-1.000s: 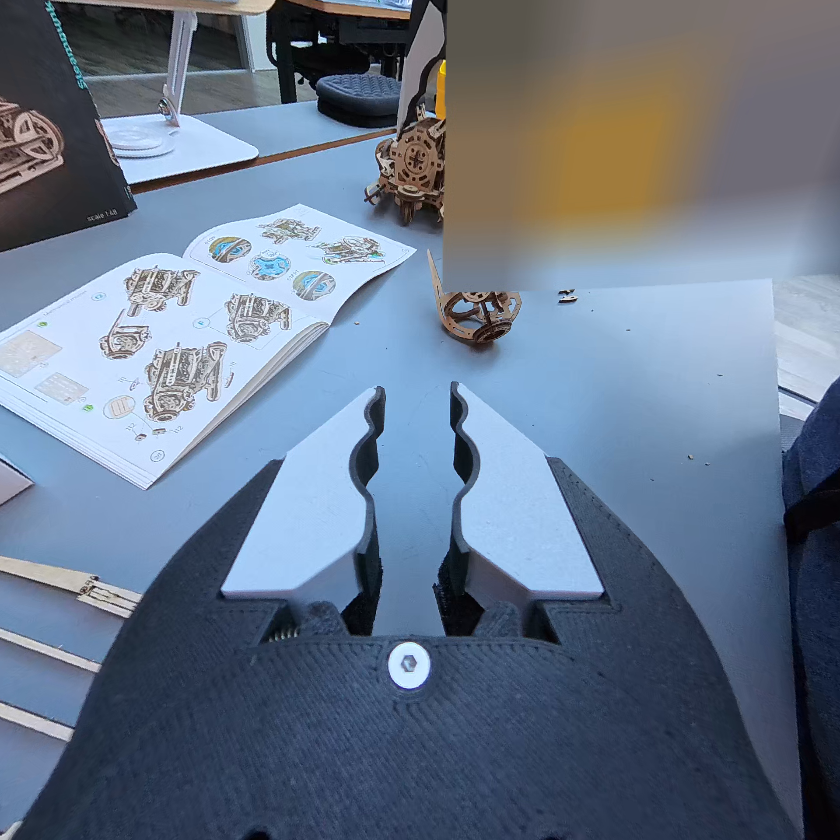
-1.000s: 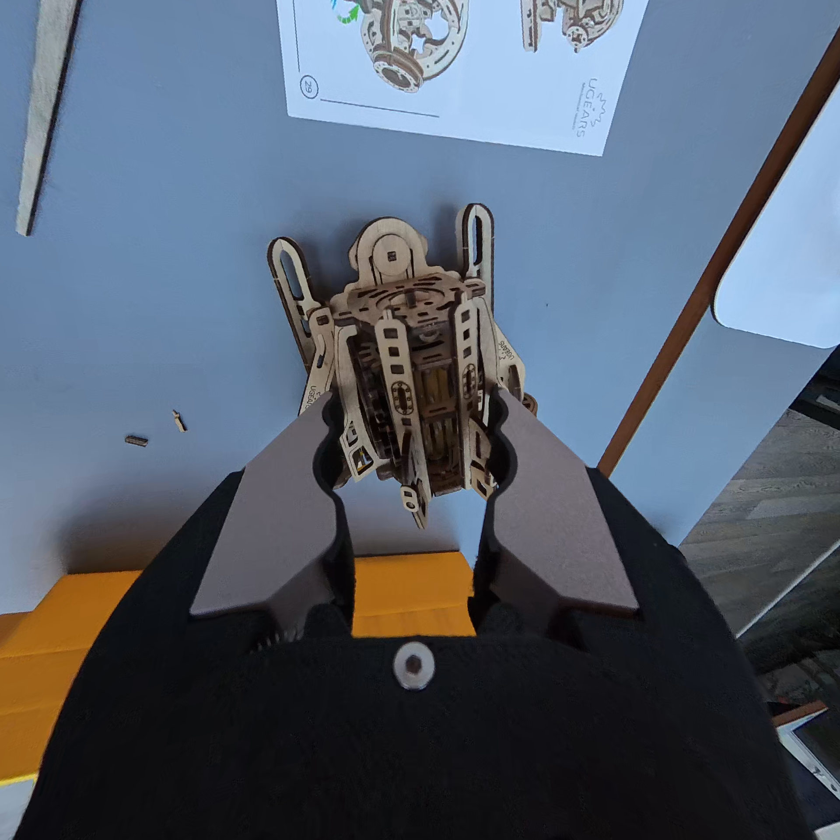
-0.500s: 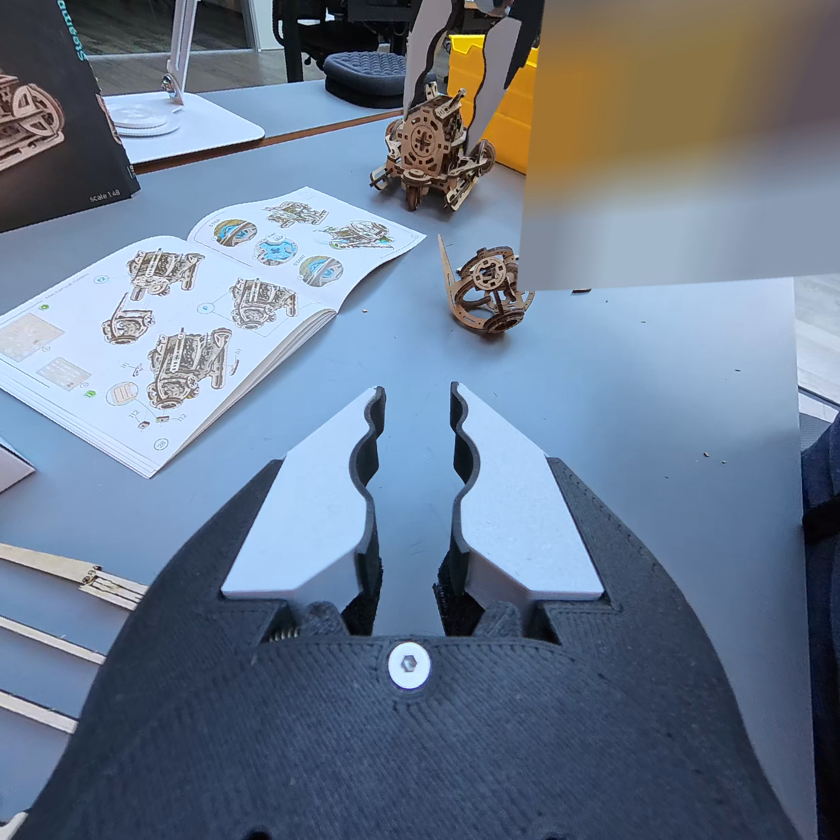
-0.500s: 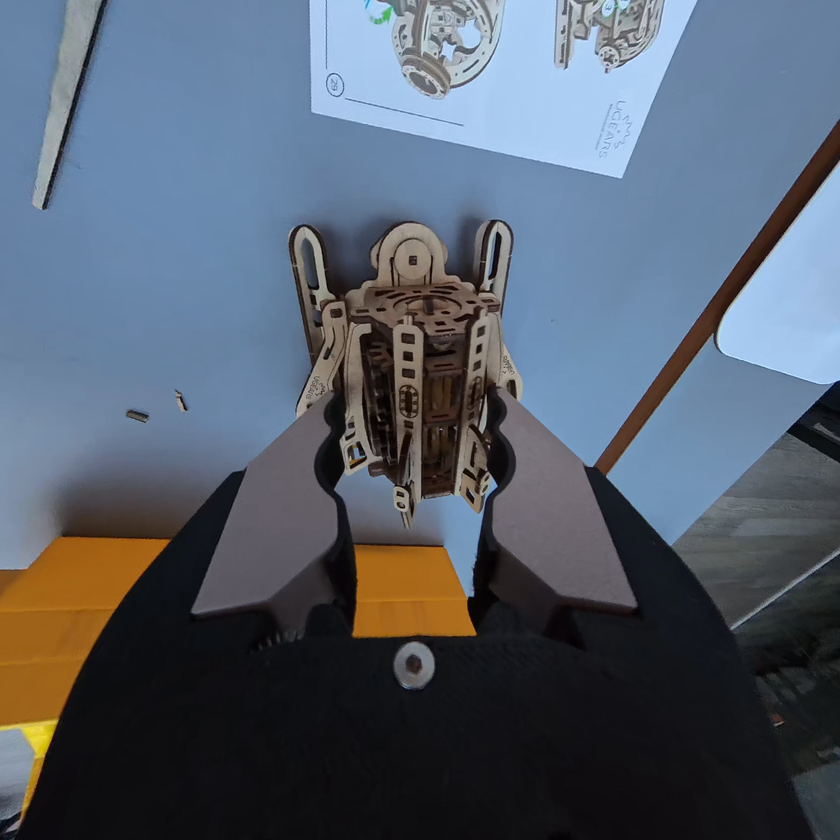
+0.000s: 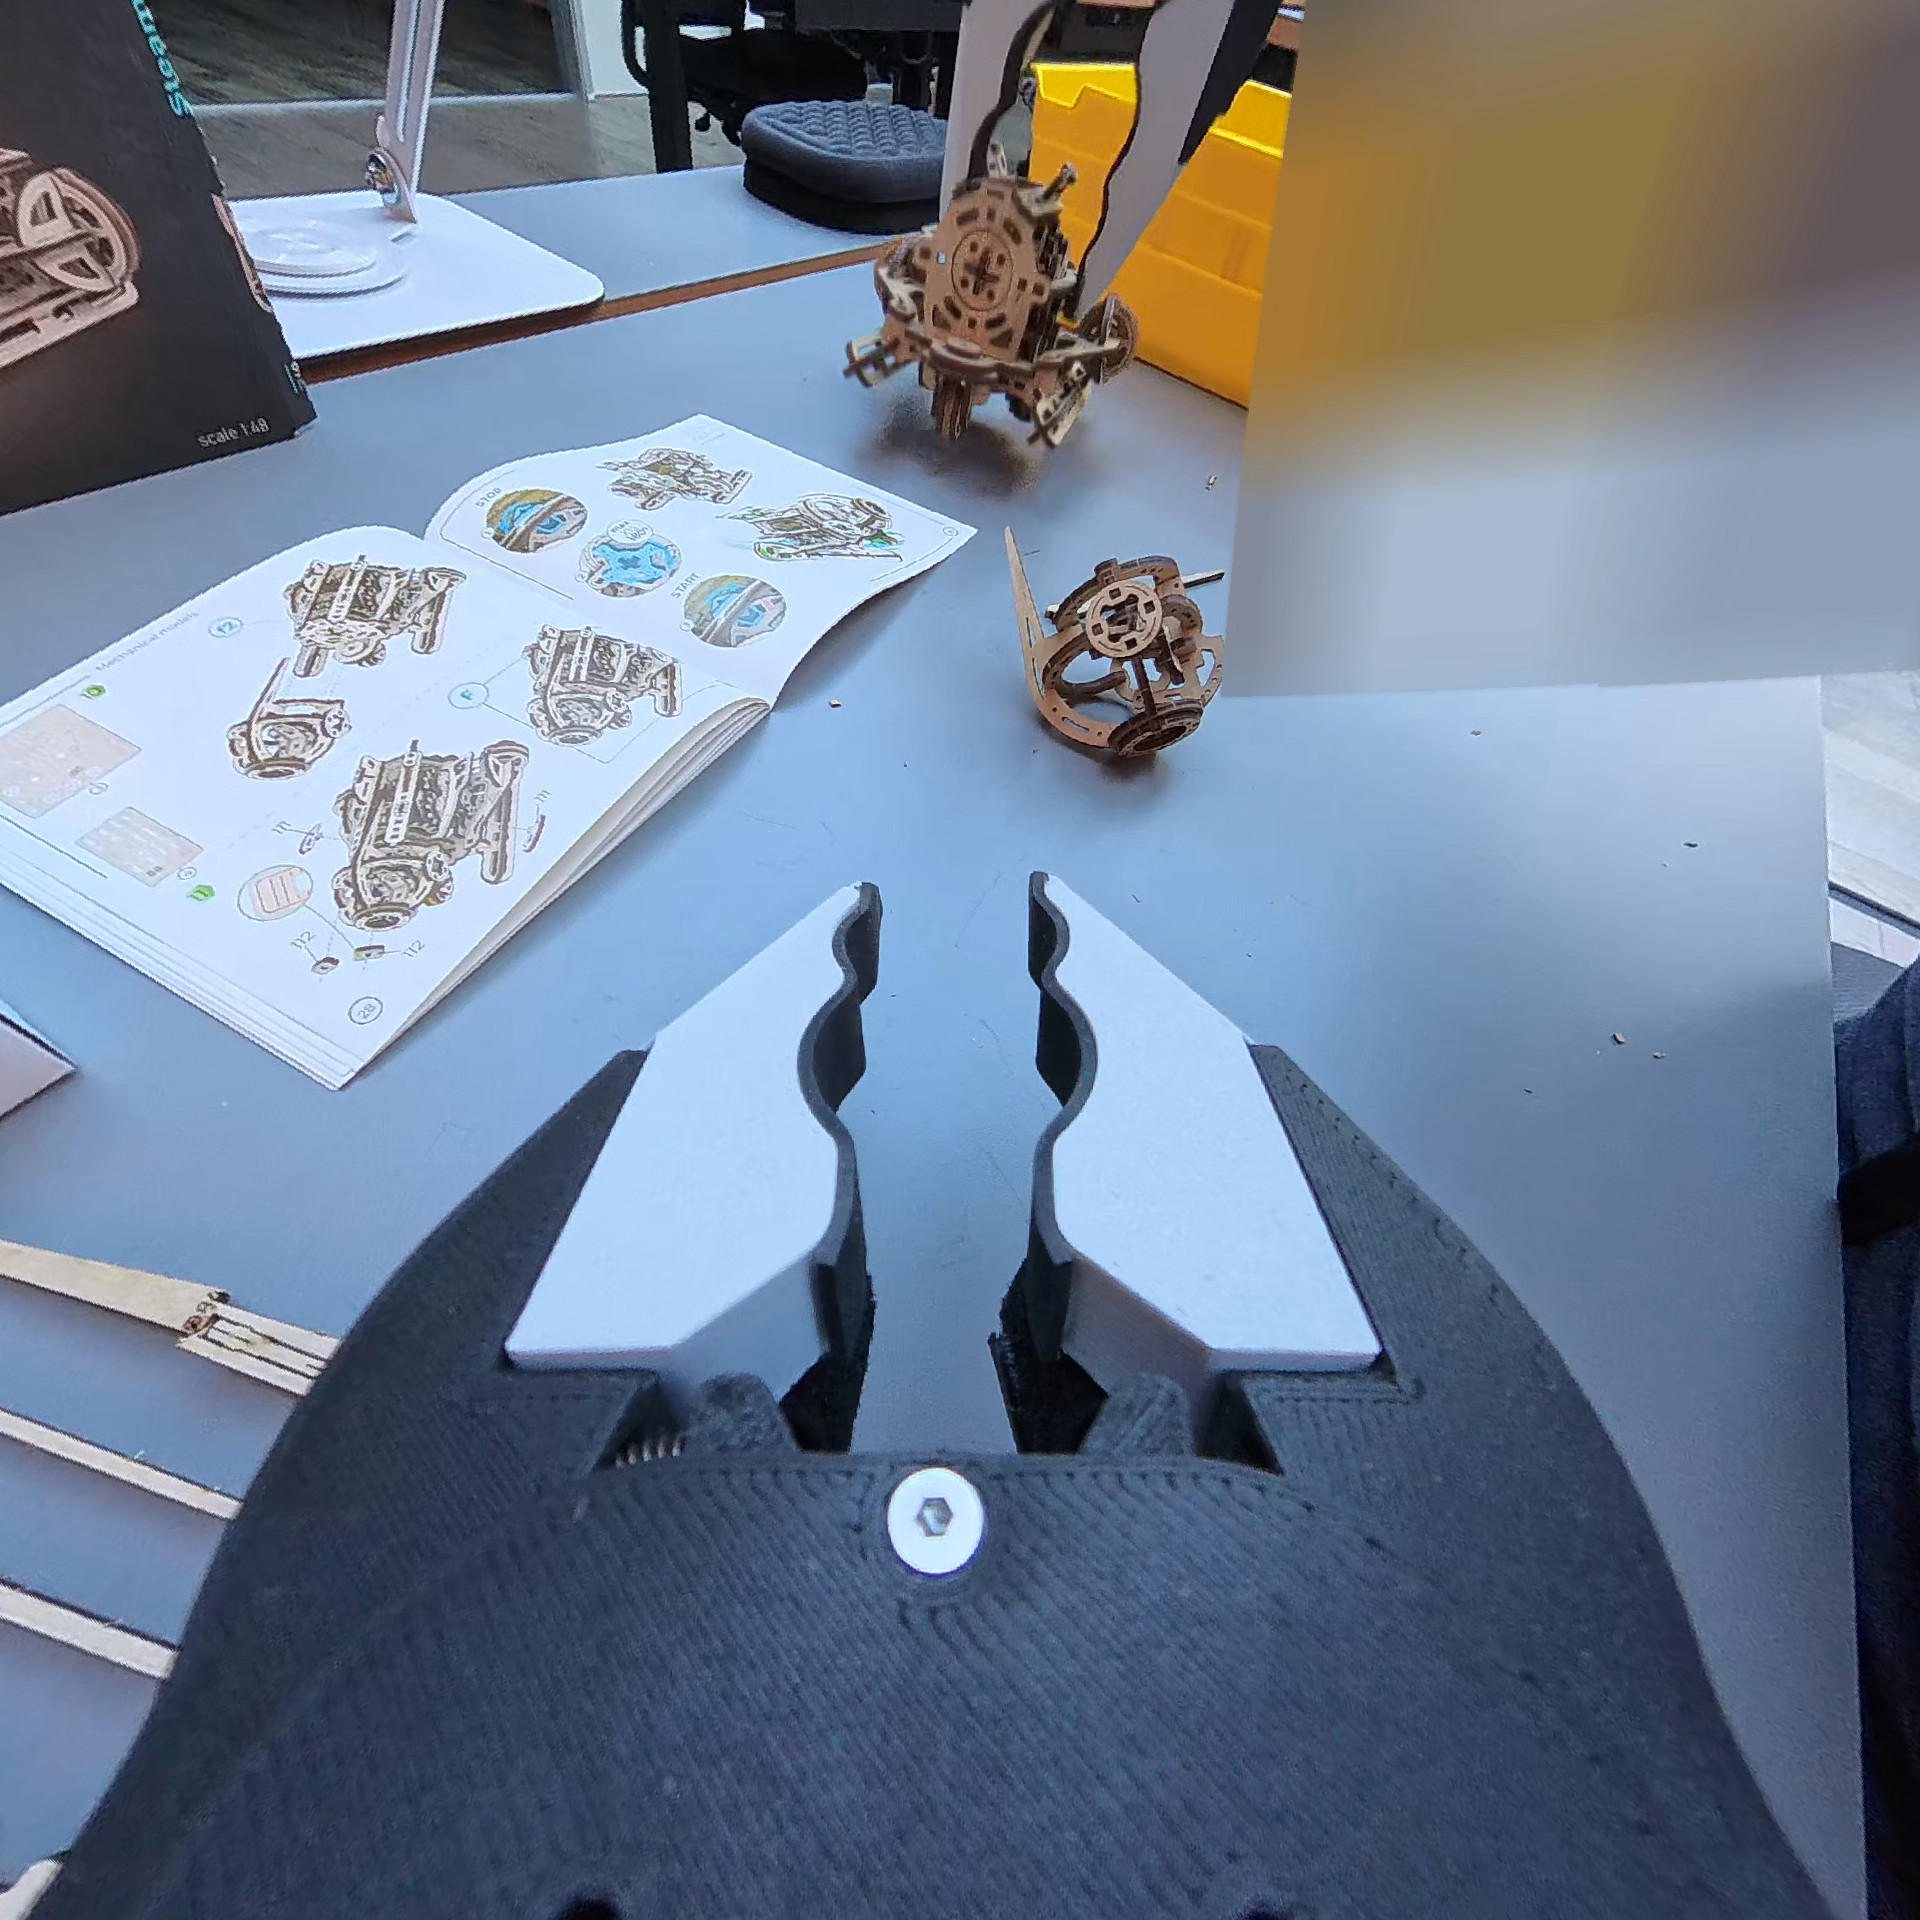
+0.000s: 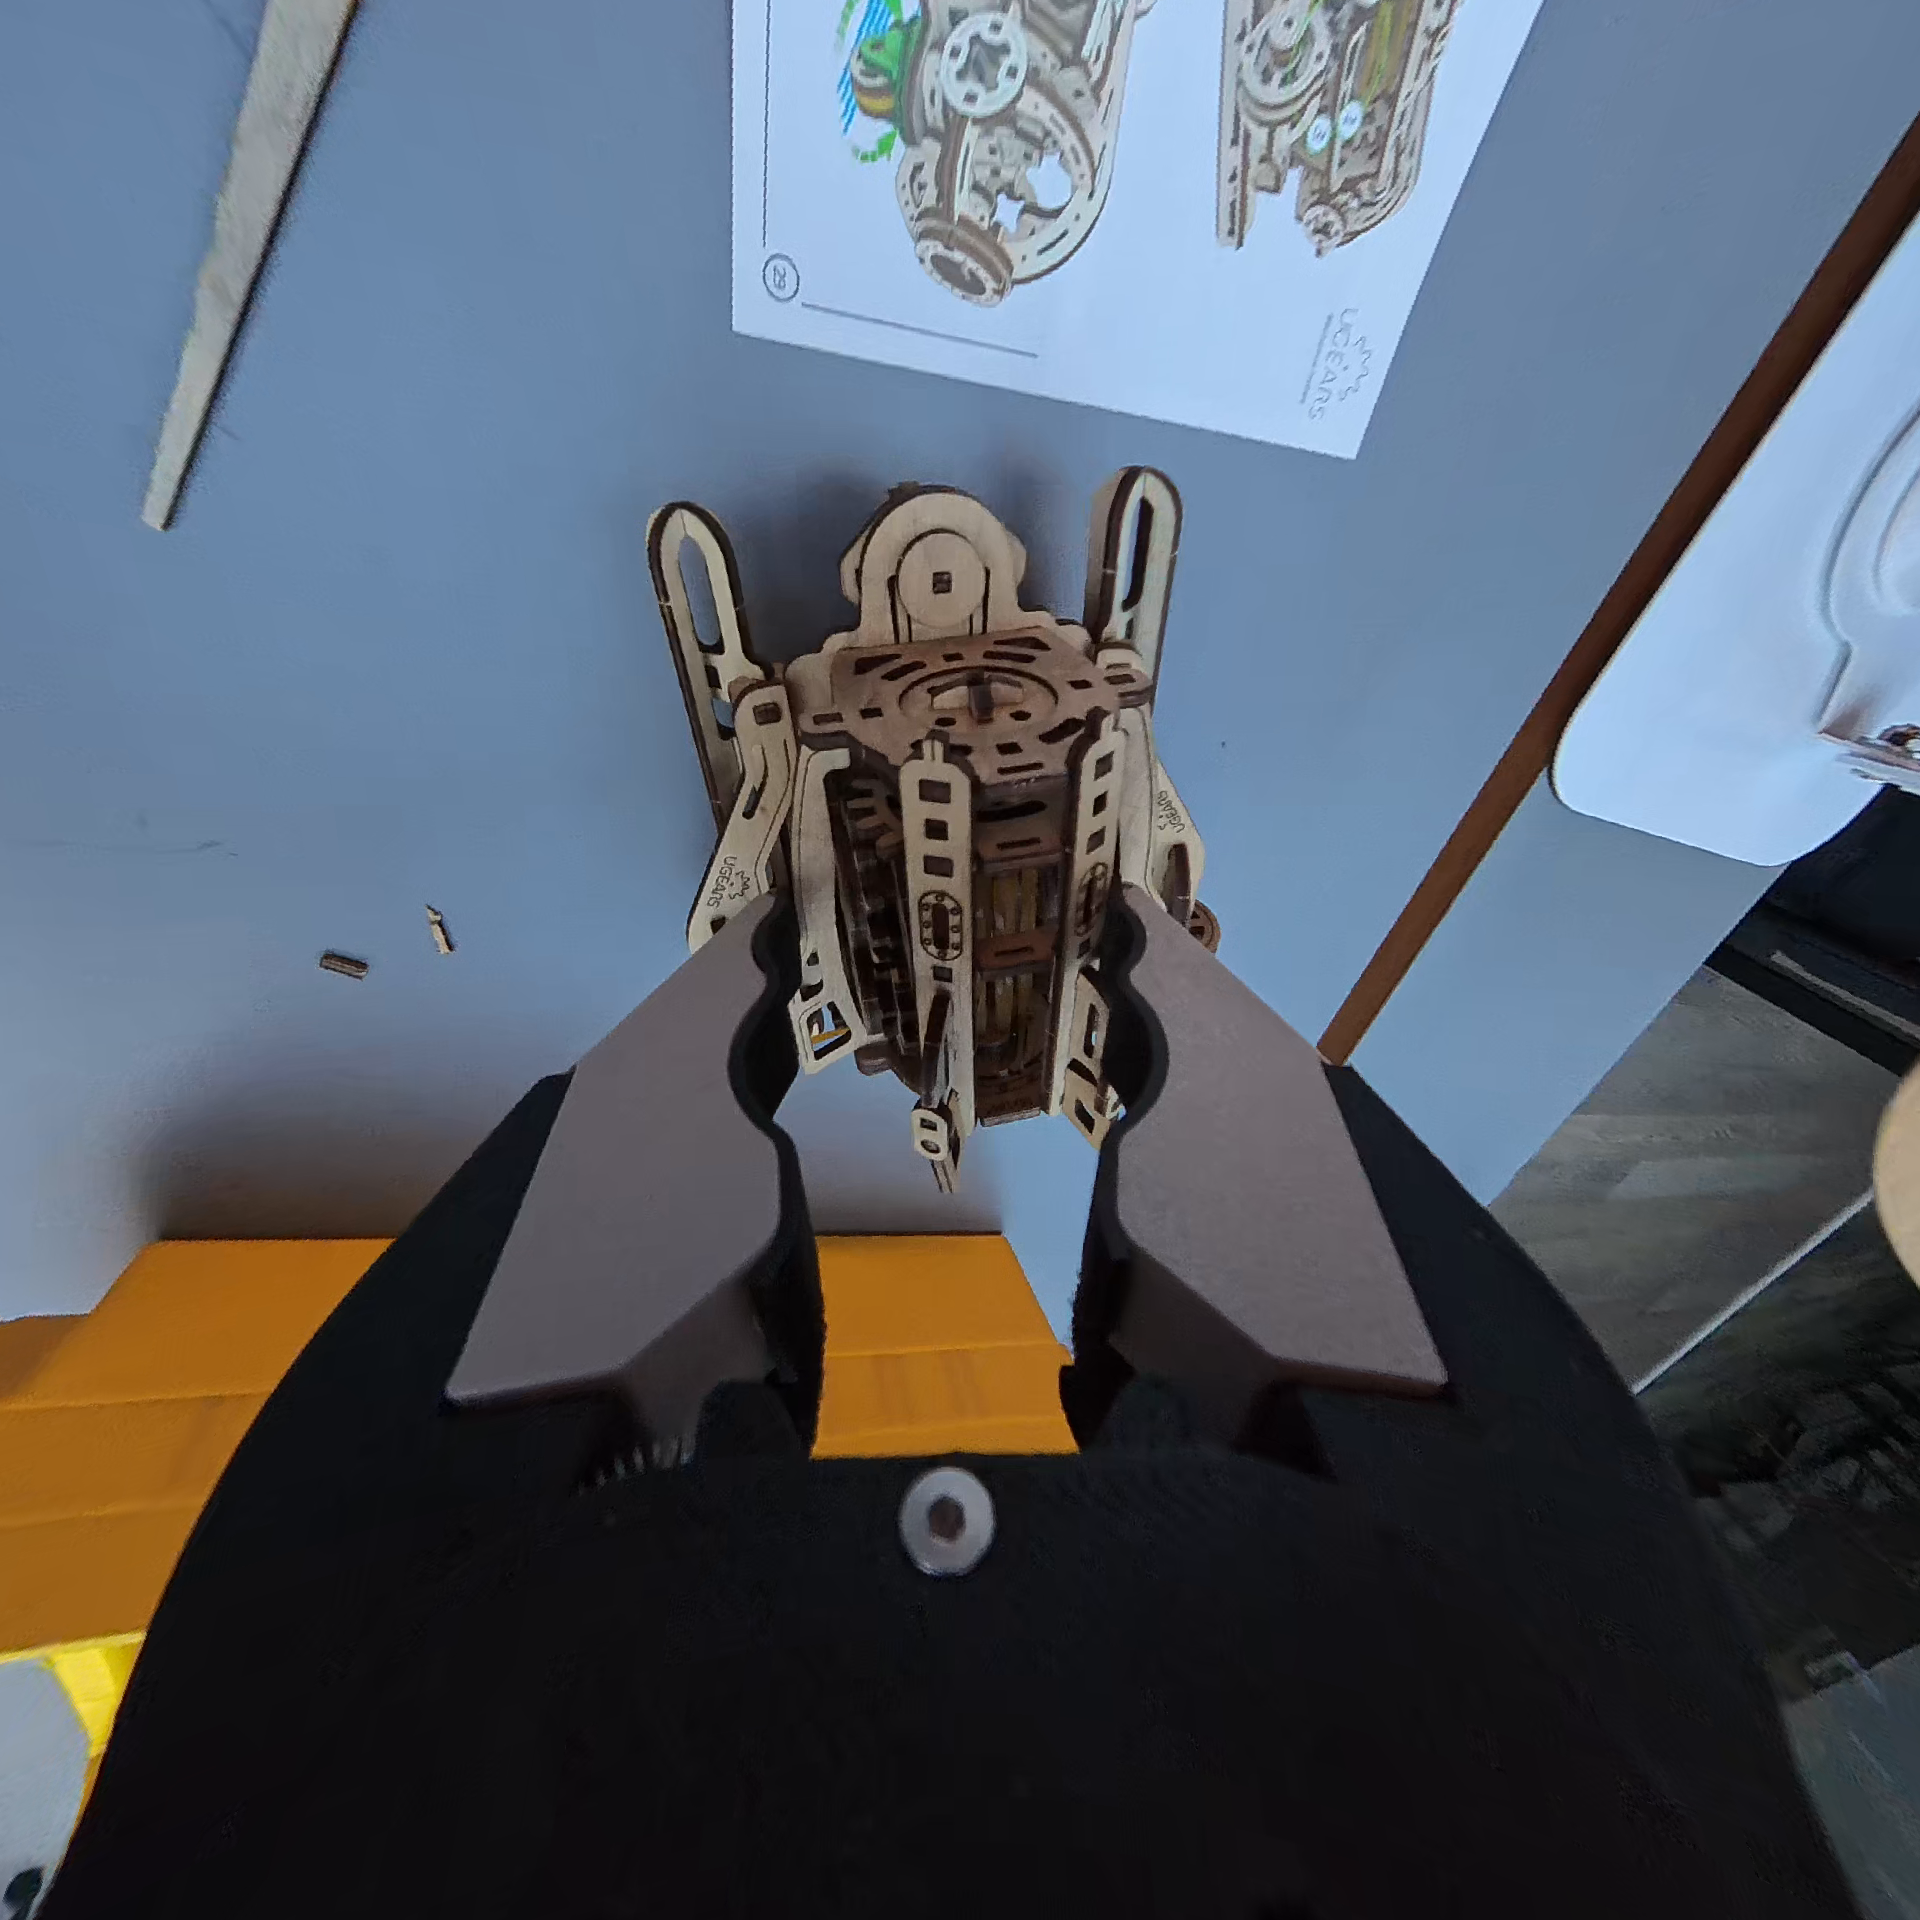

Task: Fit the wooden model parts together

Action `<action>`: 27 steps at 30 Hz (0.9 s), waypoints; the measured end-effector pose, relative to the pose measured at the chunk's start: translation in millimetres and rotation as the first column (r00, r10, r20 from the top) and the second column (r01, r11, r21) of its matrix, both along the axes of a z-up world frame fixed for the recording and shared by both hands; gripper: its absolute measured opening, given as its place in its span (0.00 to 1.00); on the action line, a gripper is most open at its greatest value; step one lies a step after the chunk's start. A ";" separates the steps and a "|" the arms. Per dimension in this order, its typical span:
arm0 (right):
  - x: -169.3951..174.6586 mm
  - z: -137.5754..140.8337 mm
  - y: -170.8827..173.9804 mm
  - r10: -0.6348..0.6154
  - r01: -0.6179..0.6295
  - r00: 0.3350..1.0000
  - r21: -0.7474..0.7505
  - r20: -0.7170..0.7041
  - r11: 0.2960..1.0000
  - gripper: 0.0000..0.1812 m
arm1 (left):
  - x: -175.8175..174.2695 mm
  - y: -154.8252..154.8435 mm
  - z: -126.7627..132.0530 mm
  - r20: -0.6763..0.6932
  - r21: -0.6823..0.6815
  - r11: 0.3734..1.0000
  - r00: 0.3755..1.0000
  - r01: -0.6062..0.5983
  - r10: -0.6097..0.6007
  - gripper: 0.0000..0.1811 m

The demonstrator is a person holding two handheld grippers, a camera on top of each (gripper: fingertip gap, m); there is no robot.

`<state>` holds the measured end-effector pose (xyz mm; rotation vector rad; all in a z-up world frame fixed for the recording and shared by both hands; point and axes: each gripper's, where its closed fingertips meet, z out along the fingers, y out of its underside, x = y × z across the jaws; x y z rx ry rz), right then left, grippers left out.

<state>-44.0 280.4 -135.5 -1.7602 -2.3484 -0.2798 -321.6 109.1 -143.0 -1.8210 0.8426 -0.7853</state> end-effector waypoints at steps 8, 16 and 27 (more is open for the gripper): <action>-25.8 19.9 -14.1 0.067 -0.066 0.998 0.053 -0.018 0.996 0.31 | -1.2 1.1 1.7 0.012 0.000 1.000 1.000 -0.009 0.009 0.15; -94.3 48.2 -39.9 0.242 -0.234 0.970 0.179 -0.024 0.956 0.31 | -9.6 3.6 22.6 0.064 0.050 0.997 0.996 -0.060 0.057 0.15; -221.6 76.9 -101.8 0.450 -0.415 0.888 0.262 -0.090 0.871 0.31 | -72.7 9.7 55.4 0.161 0.067 0.955 0.948 -0.290 0.276 0.13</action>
